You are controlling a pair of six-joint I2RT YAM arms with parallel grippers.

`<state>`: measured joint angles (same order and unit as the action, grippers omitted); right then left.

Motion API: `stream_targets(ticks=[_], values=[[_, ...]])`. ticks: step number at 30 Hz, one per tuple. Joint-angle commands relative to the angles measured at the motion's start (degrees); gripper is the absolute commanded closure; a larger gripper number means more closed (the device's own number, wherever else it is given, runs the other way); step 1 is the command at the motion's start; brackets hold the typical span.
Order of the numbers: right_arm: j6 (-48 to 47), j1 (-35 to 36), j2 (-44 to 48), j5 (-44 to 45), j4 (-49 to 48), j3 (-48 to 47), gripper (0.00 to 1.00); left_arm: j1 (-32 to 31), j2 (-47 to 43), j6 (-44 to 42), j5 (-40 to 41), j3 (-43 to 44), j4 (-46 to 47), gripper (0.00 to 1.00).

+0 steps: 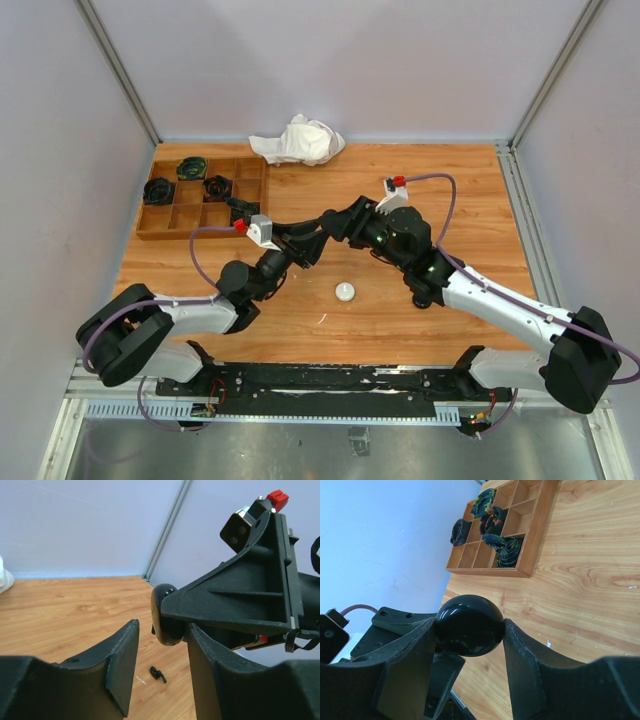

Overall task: Insert the wireless bluetooth earbuds into the charging case
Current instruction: Pick up the charging case at the center of the board.

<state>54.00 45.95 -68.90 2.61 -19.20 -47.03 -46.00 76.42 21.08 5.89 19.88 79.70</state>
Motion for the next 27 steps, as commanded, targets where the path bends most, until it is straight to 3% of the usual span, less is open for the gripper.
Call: stream_targets(ticks=[1,9,15,21,27], values=[[0.23,2.22,-0.11,0.50,-2.59,0.51,0.46,-0.58,1.44,-0.93,-0.20,1.34,3.53,0.55],[0.49,2.80,-1.08,-1.38,-4.31,0.56,0.46,-0.58,2.88,-0.46,-0.62,1.92,3.42,0.60],[-0.22,3.04,-0.79,-1.47,-4.79,1.03,0.42,-0.58,2.61,-0.36,0.12,1.29,4.08,0.80],[-7.80,2.36,0.92,-1.22,-5.77,1.26,0.29,-0.54,1.63,0.25,0.24,-0.95,4.33,0.89],[-14.66,-4.36,1.41,-16.78,-7.90,0.85,0.20,1.94,-1.11,2.43,-6.21,-2.54,1.14,0.92]])
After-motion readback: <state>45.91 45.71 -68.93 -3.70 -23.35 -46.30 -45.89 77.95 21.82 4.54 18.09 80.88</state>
